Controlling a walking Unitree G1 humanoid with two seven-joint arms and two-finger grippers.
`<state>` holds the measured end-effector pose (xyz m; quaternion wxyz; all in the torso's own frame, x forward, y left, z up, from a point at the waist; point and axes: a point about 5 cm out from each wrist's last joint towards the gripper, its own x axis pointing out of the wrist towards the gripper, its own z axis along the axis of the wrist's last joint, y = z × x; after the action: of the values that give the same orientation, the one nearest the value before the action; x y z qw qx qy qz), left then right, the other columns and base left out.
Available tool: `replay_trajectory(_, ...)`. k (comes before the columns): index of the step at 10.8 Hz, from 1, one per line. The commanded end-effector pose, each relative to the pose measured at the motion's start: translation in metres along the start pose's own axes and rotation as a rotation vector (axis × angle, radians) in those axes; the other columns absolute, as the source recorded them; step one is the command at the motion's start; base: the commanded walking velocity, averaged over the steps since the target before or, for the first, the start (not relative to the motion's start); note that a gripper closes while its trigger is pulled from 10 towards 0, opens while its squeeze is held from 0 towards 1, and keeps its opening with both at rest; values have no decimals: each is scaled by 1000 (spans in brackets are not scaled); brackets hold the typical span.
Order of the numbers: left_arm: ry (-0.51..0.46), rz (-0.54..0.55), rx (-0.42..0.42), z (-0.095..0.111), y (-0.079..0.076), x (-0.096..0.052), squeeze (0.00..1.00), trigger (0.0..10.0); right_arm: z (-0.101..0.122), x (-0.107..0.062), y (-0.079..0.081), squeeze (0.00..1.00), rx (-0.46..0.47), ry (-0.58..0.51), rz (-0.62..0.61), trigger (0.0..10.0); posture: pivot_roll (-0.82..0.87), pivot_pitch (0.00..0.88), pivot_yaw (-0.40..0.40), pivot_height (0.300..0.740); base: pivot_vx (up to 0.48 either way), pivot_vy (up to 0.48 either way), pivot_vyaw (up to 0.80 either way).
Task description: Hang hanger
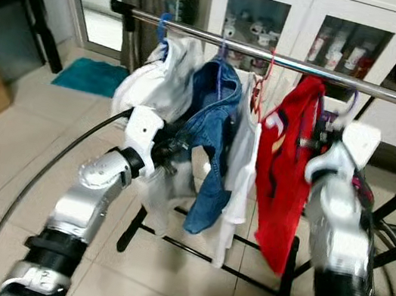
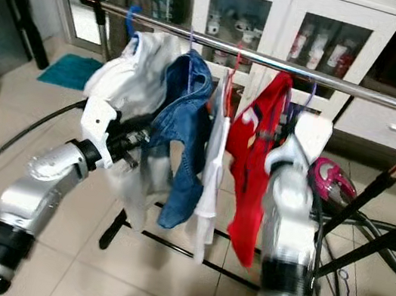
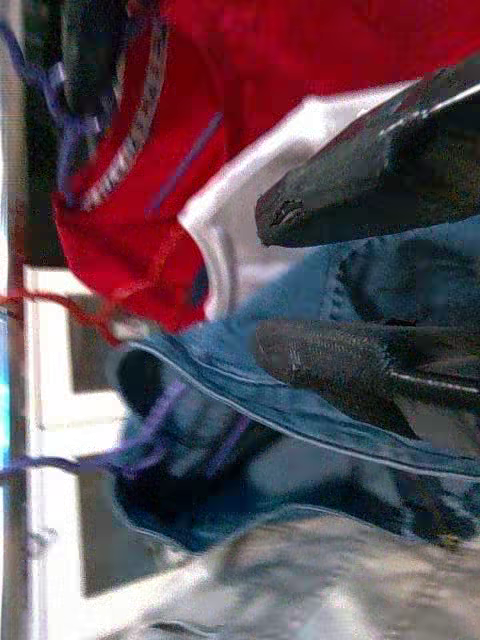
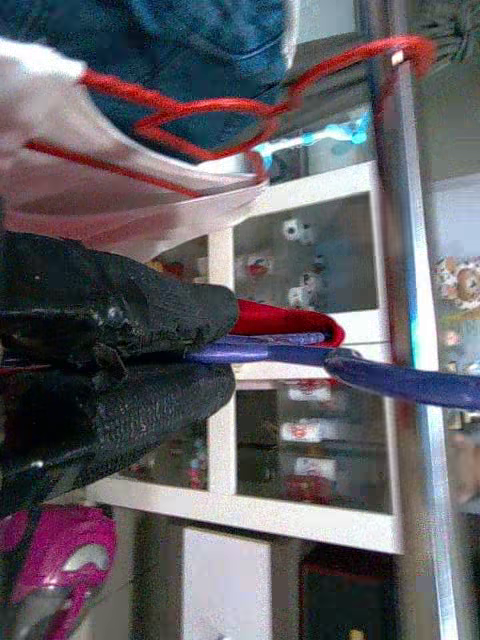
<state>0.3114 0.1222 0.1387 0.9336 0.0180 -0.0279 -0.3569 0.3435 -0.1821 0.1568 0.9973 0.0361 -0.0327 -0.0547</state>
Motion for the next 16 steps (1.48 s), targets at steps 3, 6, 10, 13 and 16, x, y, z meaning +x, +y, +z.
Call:
replay_trajectory(3,6,-298,-56,21,-21,-4,0,10000,7,31,-5,0,-127,109,-5,10000,39,0,12,740,0,0,0)
replay_trajectory(6,48,-400,-63,29,-25,-13,0,10000,16,58,-8,0,-168,213,-18,10000,45,0,16,740,0,0,0)
replay_trajectory(10,94,-407,-68,31,-24,-25,0,10000,32,70,-13,0,-141,220,-54,10000,67,0,-1,740,0,0,0)
replay_trajectory(13,155,-430,-80,29,-24,-36,0,10000,0,60,-19,0,-150,436,-41,10000,76,0,10,740,0,0,0)
replay_trajectory(16,169,-420,-88,30,-25,-40,0,10000,-10,56,-20,0,-144,473,-28,10000,81,0,6,740,0,0,0)
